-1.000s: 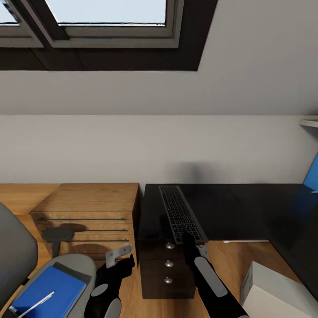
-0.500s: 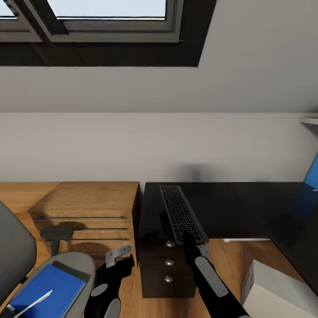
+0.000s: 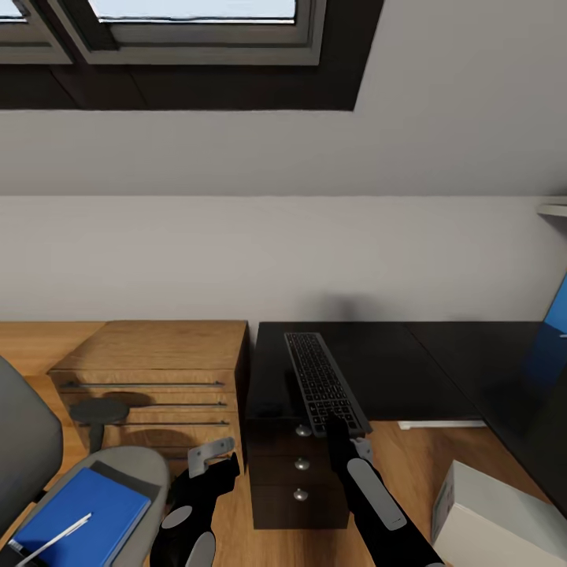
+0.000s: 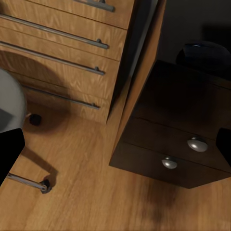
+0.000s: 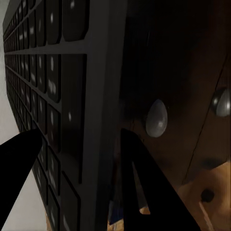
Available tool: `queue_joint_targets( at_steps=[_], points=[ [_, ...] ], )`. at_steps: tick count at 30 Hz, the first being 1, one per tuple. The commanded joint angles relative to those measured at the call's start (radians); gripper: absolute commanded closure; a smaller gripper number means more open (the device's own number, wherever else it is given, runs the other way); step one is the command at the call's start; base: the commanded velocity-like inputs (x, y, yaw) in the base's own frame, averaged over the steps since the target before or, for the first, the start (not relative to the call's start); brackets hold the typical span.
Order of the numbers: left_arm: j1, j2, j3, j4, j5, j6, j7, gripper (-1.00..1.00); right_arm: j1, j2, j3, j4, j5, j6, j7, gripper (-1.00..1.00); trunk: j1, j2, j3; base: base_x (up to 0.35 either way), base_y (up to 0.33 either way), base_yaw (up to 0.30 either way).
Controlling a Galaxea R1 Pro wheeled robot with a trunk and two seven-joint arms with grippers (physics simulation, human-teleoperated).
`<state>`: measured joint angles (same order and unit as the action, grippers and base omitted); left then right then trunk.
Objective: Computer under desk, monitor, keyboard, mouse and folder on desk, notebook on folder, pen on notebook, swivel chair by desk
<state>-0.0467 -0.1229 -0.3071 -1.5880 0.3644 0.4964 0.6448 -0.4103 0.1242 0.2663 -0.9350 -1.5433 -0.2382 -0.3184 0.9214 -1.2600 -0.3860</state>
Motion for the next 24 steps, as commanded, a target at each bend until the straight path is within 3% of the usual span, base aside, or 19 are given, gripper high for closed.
queue_joint_targets(
  at_steps=[1,5,12,24],
  points=[
    [-0.001,0.0,-0.001,-0.001,0.008,0.002,0.009,-1.0,-0.001,-0.001,0.003,-0.002,-0.007,-0.007,-0.005,1.0,0.004,-0.008,-0.004,0.0,0.0,0.0],
    [-0.001,0.0,-0.002,-0.001,0.008,0.003,0.009,-1.0,-0.001,-0.001,0.001,-0.002,-0.006,-0.007,-0.028,1.0,0.019,-0.036,-0.017,0.0,0.0,0.0],
    [-0.001,0.0,-0.001,-0.001,0.009,0.002,0.009,-1.0,-0.001,-0.001,-0.002,-0.005,-0.006,-0.007,-0.146,1.0,0.038,-0.071,-0.033,0.0,0.0,0.0],
    [-0.001,0.001,-0.001,0.006,0.013,0.004,0.007,-1.0,-0.001,0.0,-0.001,-0.005,-0.005,-0.009,-0.156,1.0,0.038,-0.071,-0.033,0.001,0.0,0.0]
  ],
)
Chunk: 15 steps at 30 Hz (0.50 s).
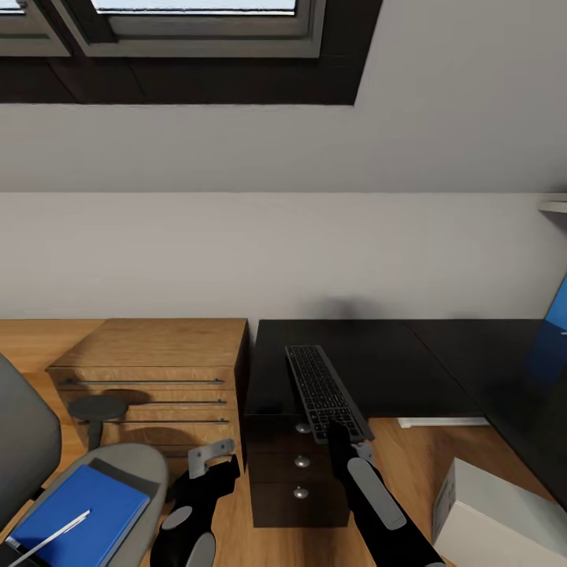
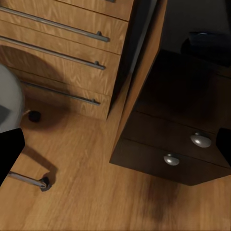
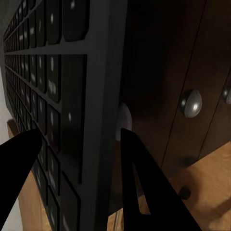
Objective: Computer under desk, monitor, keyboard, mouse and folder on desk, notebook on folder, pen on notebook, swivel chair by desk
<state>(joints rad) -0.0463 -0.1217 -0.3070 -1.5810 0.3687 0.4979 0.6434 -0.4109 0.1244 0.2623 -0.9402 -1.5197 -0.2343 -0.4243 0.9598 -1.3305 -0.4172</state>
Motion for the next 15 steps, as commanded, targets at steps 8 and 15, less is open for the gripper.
queue_joint_targets(
  at_steps=[8,15],
  points=[
    [0.005,0.0,-0.003,0.001,0.007,0.002,0.007,-1.0,0.0,-0.002,0.002,0.002,-0.028,-0.013,-0.048,1.0,0.0,-0.001,-0.001,0.065,0.0,0.0],
    [0.005,-0.001,-0.003,0.002,0.007,0.002,0.007,-1.0,0.0,0.0,0.002,0.003,-0.029,-0.012,-0.05,-1.0,0.0,-0.001,-0.001,0.002,0.0,0.0]
  ],
)
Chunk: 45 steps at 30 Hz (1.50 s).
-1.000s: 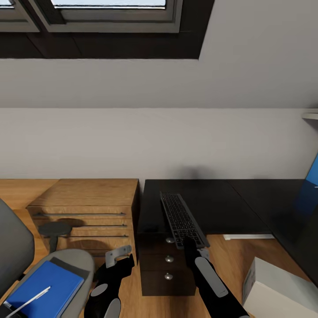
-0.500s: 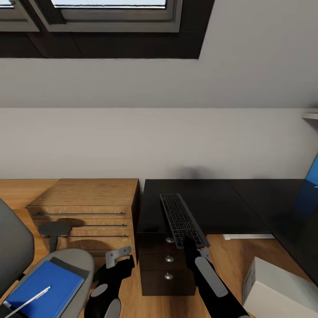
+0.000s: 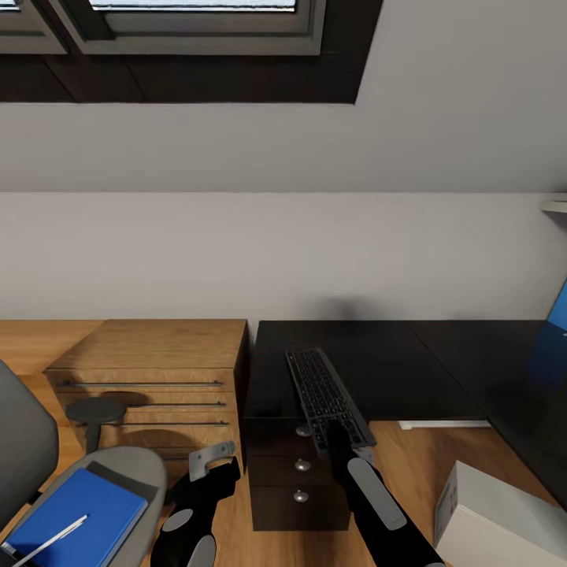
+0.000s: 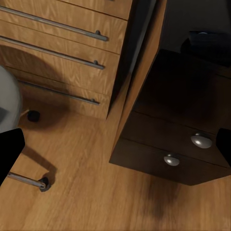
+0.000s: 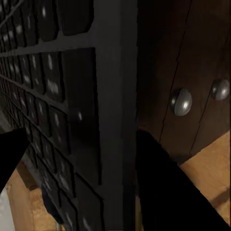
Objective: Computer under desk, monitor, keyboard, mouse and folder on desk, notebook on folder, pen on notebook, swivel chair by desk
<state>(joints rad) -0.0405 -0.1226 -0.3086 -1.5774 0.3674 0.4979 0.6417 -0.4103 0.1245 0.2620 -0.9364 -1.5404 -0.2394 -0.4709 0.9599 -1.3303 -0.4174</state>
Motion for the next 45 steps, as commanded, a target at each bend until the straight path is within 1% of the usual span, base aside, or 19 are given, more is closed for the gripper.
queue_joint_targets(
  at_steps=[1,11,16,22,38,42,44,45],
  points=[
    [-0.001,0.0,-0.001,-0.001,0.008,0.002,0.009,-1.0,-0.001,0.0,0.002,-0.001,-0.009,-0.007,-0.004,-1.0,0.0,-0.001,-0.001,0.0,0.0,0.0],
    [-0.001,0.0,-0.002,0.003,0.009,0.002,0.009,-1.0,-0.001,-0.002,0.0,-0.001,-0.009,-0.006,-0.003,-1.0,0.0,-0.001,-0.001,0.0,0.0,0.0],
    [-0.001,0.0,-0.01,0.012,0.008,0.002,0.007,-1.0,-0.001,-0.002,0.0,-0.001,-0.009,-0.006,0.001,-1.0,0.0,-0.001,-0.001,-0.025,0.0,0.0],
    [-0.001,0.0,-0.027,0.013,0.008,0.002,0.008,-1.0,-0.001,-0.002,0.0,-0.001,-0.009,-0.006,0.001,-1.0,0.0,-0.001,-0.001,-0.278,0.0,0.0],
    [-0.001,0.0,-0.029,0.015,0.008,0.002,0.009,-1.0,-0.001,0.0,0.003,0.006,-0.01,-0.005,0.002,-1.0,0.0,-0.001,-0.001,-0.319,-0.001,0.0],
    [-0.001,0.001,-0.029,0.031,0.007,0.002,0.01,-1.0,-0.001,-0.001,0.004,0.043,-0.009,-0.005,0.001,-1.0,0.0,-0.001,-0.001,-0.266,-0.074,0.0],
    [-0.001,0.001,-0.029,0.036,0.007,0.002,0.009,-1.0,-0.001,-0.009,0.005,0.072,-0.008,-0.004,0.001,-1.0,0.0,-0.001,-0.001,-0.169,-0.042,0.0],
    [-0.001,0.001,-0.029,0.037,0.006,0.003,0.009,-1.0,-0.001,-0.019,0.005,0.083,-0.008,-0.005,0.001,-1.0,0.0,-0.001,-0.001,-0.096,-0.024,0.0]
  ],
)
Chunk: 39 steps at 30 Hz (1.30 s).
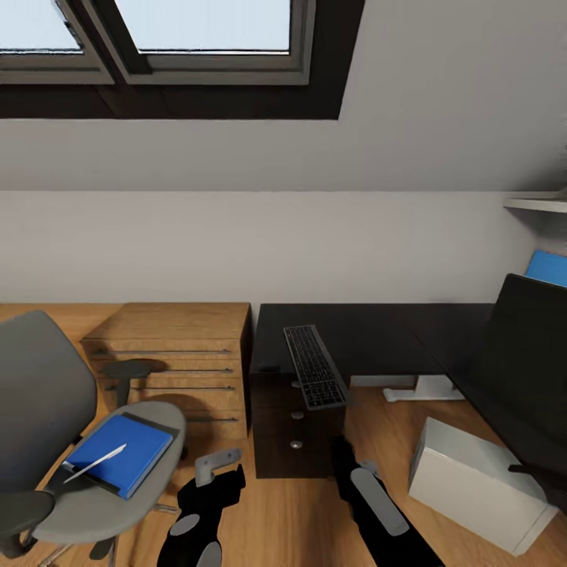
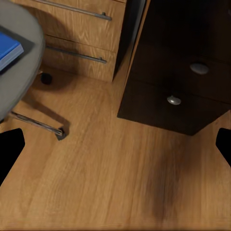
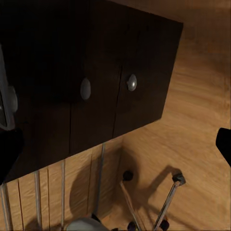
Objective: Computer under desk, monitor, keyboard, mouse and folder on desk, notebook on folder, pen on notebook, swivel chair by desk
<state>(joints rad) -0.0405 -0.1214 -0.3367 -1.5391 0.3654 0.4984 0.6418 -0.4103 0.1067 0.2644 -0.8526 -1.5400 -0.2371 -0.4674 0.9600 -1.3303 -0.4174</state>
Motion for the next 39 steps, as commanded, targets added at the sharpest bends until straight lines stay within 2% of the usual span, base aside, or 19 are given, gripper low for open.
queue_joint_targets(
  at_steps=[1,3,8,12,13,16,17,19,23,27,33,34,35,36,37,38,39],
  points=[
    [-0.001,0.0,-0.002,-0.001,0.008,0.002,0.009,-1.0,-0.001,-0.007,0.003,0.006,-0.008,-0.007,-0.002,-1.0,0.0,-0.001,-0.001,-0.077,-0.019,0.0],
    [-0.001,0.0,-0.001,0.002,0.007,0.003,0.008,-1.0,-0.001,-0.025,0.004,0.033,-0.008,-0.008,-0.002,-1.0,0.0,-0.001,-0.001,-0.051,-0.013,0.0],
    [-0.001,0.0,-0.002,0.003,0.006,0.004,0.007,-1.0,-0.001,-0.048,0.005,0.129,0.007,-0.009,-0.001,-1.0,-0.008,0.013,0.005,-0.019,-0.005,0.0],
    [-0.001,0.0,-0.003,0.021,0.006,0.004,0.008,-1.0,-0.001,-0.073,0.005,0.216,0.076,-0.01,-0.002,-1.0,-0.023,0.041,0.018,-0.005,-0.001,0.0],
    [-0.001,0.0,-0.003,0.03,0.006,0.004,0.008,-1.0,-0.001,-0.08,0.005,0.244,0.115,-0.01,-0.002,-1.0,-0.027,0.048,0.021,-0.002,-0.001,0.0],
    [-0.001,0.0,-0.003,0.041,0.007,0.006,0.007,-1.0,-0.001,-0.087,0.004,0.293,0.172,-0.01,-0.002,-1.0,-0.039,0.069,0.03,-0.001,0.0,0.0],
    [-0.001,0.0,-0.002,0.049,0.009,0.007,0.006,-1.0,-0.001,-0.089,0.004,0.333,0.204,-0.01,-0.002,-1.0,-0.042,0.076,0.033,0.0,0.0,0.0],
    [-0.001,0.0,-0.002,0.067,0.01,0.007,0.005,-1.0,-0.001,-0.09,0.004,0.4,0.243,-0.01,-0.001,-1.0,-0.05,0.09,0.04,0.0,0.0,0.0],
    [-0.001,0.0,-0.002,0.106,0.012,0.005,0.004,-1.0,-0.001,-0.091,0.004,0.489,0.282,-0.01,0.022,-1.0,-0.065,0.118,0.052,0.0,0.0,0.0],
    [-0.001,0.001,0.0,0.167,0.013,0.004,0.004,-1.0,-0.001,-0.091,0.005,0.566,0.3,-0.011,0.078,-1.0,-0.081,0.146,0.065,0.0,0.0,0.0],
    [-0.001,0.002,0.004,0.287,0.011,0.003,0.003,-1.0,-0.001,-0.087,0.005,0.687,0.311,-0.015,0.201,-1.0,-0.104,0.188,0.083,0.0,0.0,0.0],
    [-0.001,0.004,0.006,0.308,0.011,0.001,0.004,-1.0,-0.001,-0.086,0.005,0.709,0.311,-0.015,0.234,-1.0,-0.108,0.195,0.087,0.0,0.0,0.0],
    [-0.001,0.018,0.01,0.357,0.014,-0.005,0.004,-1.0,-0.001,-0.085,0.005,0.742,0.312,-0.021,0.283,-1.0,-0.111,0.202,0.09,0.0,0.0,0.0],
    [-0.001,0.024,0.013,0.377,0.018,-0.011,0.004,-1.0,-0.001,-0.085,0.005,0.751,0.312,-0.027,0.297,-1.0,-0.115,0.209,0.093,0.0,0.0,0.0],
    [-0.001,0.038,0.025,0.439,0.042,-0.056,0.0,-1.0,-0.001,-0.085,0.005,0.769,0.311,-0.054,0.332,-1.0,-0.119,0.216,0.096,0.0,0.0,0.0],
    [-0.001,0.041,0.028,0.463,0.053,-0.079,-0.004,-1.0,-0.001,-0.084,0.005,0.773,0.311,-0.066,0.34,-1.0,-0.123,0.223,0.099,0.0,0.0,0.0],
    [-0.001,0.048,0.035,0.585,0.087,-0.198,-0.035,-1.0,-0.001,-0.081,0.005,0.784,0.31,-0.115,0.363,-1.0,-0.127,0.23,0.102,0.0,0.0,0.0]
  ],
)
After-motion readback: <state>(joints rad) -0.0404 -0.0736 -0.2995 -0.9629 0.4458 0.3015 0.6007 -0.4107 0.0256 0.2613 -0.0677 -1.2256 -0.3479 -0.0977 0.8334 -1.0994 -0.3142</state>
